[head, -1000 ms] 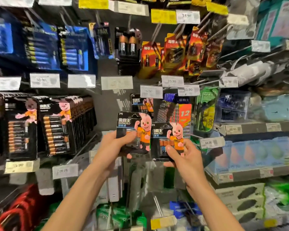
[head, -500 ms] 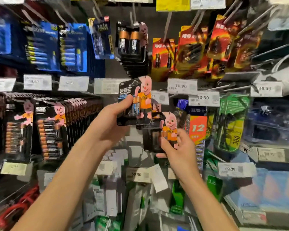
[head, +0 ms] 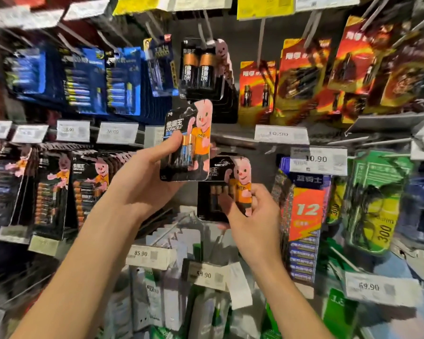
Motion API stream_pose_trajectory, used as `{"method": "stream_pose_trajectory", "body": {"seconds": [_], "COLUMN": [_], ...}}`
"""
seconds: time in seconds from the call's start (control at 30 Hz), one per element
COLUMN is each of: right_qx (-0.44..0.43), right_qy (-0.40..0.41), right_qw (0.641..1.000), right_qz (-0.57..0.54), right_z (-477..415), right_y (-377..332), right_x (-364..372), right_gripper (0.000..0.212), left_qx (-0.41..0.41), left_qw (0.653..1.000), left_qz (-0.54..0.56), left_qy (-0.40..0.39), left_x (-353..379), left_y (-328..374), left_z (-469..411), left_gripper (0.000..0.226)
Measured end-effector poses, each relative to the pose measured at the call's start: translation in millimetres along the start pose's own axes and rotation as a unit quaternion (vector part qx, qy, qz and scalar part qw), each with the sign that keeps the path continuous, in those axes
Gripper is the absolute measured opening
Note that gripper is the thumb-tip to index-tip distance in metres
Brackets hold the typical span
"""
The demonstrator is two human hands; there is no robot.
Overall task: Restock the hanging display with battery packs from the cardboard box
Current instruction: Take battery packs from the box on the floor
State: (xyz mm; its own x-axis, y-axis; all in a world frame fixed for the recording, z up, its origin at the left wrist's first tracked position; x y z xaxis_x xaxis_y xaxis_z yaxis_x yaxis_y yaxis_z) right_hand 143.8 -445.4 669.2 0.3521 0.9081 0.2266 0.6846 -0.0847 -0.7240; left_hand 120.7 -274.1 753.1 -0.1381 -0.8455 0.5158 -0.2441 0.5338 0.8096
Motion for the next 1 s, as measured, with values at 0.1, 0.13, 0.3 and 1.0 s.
{"method": "stream_pose_trajectory", "body": {"seconds": [0.1, 0.13, 0.3, 1.0], "right_qx": [0.005, 0.014, 0.079, 0.323], "right_qy": [0.026, 0.035, 0.073, 0.101], "right_qw": [1.0, 0.999, 0.994, 0.924], "right_qz": [0.008, 0.007, -0.025, -0.175], "right_z": [-3, -4, -16, -46], "right_y": [4, 8, 31, 64], "right_x": [7, 8, 22, 44], "right_gripper": [0.015, 0.016, 0.01, 0.026], "left_qx": [0.005, 0.002, 0.016, 0.051], "left_qw": [1.0, 1.0, 0.998, 0.988], "left_qz": [-0.019, -0.022, -0.03, -0.045], "left_qy": [-0.009, -0.014, -0.054, -0.135], "left_x": [-5, -5, -10, -21], "left_y": [-2, -4, -6, -18], "left_z": [-3, -3, -5, -1], "left_gripper": [0.041, 0.04, 0.035, 0.028]}}
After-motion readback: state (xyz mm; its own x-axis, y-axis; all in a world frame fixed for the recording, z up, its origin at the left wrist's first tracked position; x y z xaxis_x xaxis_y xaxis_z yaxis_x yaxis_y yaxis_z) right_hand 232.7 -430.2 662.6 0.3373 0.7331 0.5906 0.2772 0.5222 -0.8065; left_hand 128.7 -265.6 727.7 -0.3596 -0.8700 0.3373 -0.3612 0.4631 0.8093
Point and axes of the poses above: each hand's wrist, its own z-axis away from the middle knuckle, its own x-axis out of the palm, y = z × x, the point moved 4 cm from there along -z, towards the middle knuckle, and after that the axes turned 12 degrees about y, right-handed, at the moved point
